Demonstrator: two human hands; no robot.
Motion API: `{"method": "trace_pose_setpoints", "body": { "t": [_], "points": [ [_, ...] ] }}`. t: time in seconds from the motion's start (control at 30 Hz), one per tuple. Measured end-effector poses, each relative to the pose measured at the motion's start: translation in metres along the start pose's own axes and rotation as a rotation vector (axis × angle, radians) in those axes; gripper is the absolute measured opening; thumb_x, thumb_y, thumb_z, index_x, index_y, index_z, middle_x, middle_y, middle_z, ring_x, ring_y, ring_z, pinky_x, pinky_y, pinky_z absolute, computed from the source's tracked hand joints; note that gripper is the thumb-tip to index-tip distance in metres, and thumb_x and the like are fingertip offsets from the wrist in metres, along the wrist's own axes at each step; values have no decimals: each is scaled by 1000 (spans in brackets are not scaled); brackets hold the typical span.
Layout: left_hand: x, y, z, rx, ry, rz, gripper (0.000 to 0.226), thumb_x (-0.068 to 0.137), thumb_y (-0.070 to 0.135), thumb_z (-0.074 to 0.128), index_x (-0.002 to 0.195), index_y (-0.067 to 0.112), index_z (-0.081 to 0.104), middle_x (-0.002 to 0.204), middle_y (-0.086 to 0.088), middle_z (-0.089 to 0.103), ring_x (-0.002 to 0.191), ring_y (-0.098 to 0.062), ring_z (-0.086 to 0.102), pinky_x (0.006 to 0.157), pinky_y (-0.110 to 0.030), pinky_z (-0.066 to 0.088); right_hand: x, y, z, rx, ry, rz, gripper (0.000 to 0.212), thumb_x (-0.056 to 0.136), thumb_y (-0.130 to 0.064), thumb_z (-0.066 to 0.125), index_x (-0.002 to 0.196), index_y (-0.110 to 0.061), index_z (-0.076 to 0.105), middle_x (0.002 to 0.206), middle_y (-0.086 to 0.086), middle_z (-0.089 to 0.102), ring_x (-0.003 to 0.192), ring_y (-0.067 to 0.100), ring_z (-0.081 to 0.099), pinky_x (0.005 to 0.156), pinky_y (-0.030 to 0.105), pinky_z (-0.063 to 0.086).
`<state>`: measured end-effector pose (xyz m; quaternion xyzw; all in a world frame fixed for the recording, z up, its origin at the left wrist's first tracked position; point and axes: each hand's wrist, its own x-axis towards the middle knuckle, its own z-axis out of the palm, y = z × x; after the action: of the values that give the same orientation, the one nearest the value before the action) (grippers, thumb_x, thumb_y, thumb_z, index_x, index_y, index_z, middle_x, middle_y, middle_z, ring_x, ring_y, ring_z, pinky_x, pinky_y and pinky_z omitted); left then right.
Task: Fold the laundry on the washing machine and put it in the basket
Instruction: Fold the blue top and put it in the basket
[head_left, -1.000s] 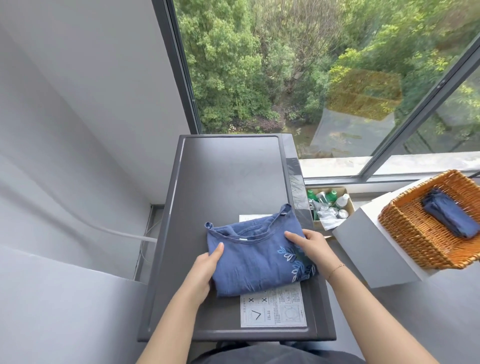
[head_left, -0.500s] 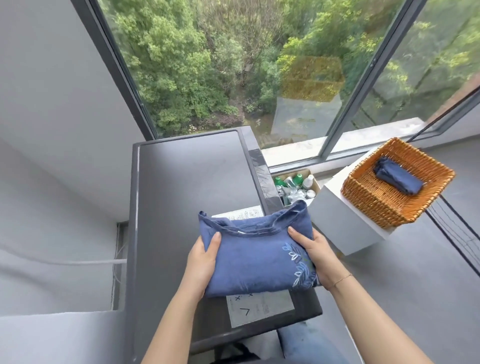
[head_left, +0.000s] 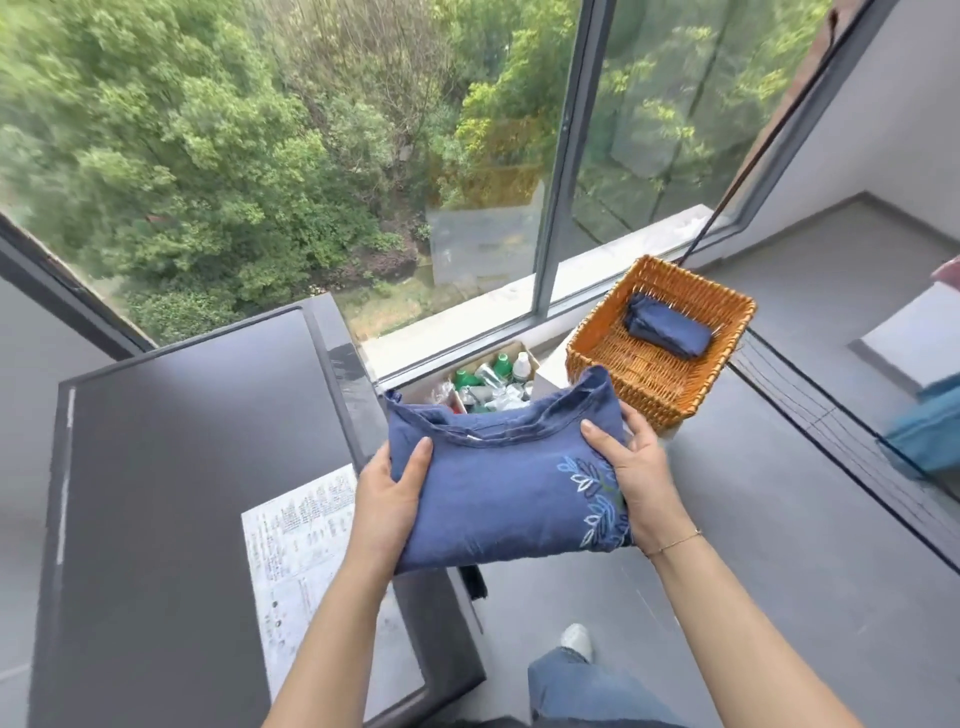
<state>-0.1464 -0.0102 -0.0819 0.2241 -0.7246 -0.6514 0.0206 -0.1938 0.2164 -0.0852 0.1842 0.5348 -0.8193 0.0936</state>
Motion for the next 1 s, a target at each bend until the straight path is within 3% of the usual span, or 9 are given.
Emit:
{"method": "trace_pose_setpoints", "body": {
  "t": [0.2, 0.33, 0.47, 0.63, 0.8, 1.0],
  "points": [
    [32, 25, 108, 99, -61, 55, 11, 95, 27, 58, 93, 18, 64, 82, 8, 69, 70, -1, 62, 56, -10, 43, 46, -49, -80, -13, 98, -97, 47, 85, -1, 65, 128, -13, 52, 114, 12, 69, 98, 30, 68, 75, 37, 58],
    [46, 40, 165, 130, -121, 67, 9, 95, 24, 58, 88, 21, 63, 79, 10, 68, 60, 9, 59, 53, -8, 43, 68, -76, -122, -15, 149, -129, 45, 86, -1, 65, 128, -9, 52, 113, 14, 68, 96, 30, 68, 76, 38, 58],
    [64, 50, 209, 195, -172, 86, 8, 94, 24, 58, 92, 20, 65, 86, 8, 70, 74, -2, 60, 60, -11, 45, 88, -94, -156, 14, 199, -160, 48, 85, -2, 67, 129, -13, 51, 118, 14, 67, 103, 32, 66, 87, 46, 55],
    [91, 61, 256, 260, -224, 77, 9, 93, 25, 59, 89, 20, 66, 87, 4, 71, 78, -7, 62, 72, -27, 49, 113, -110, -184, 48, 274, -181, 45, 85, -1, 67, 126, -16, 54, 118, 11, 67, 106, 31, 65, 92, 48, 53],
    [126, 71, 302, 278, -289, 71, 11, 94, 24, 59, 94, 16, 66, 86, 5, 71, 79, -8, 63, 68, -22, 48, 151, -124, -206, 44, 347, -212, 42, 85, 4, 64, 117, -21, 57, 113, 10, 69, 106, 31, 65, 95, 49, 50],
    [208, 81, 365, 305, -392, 3, 12, 94, 25, 59, 90, 17, 66, 87, -2, 73, 81, -15, 66, 77, -35, 51, 231, -138, -226, 46, 413, -192, 40, 86, 5, 63, 115, -22, 58, 113, 7, 70, 108, 30, 64, 98, 52, 47]
  ]
}}
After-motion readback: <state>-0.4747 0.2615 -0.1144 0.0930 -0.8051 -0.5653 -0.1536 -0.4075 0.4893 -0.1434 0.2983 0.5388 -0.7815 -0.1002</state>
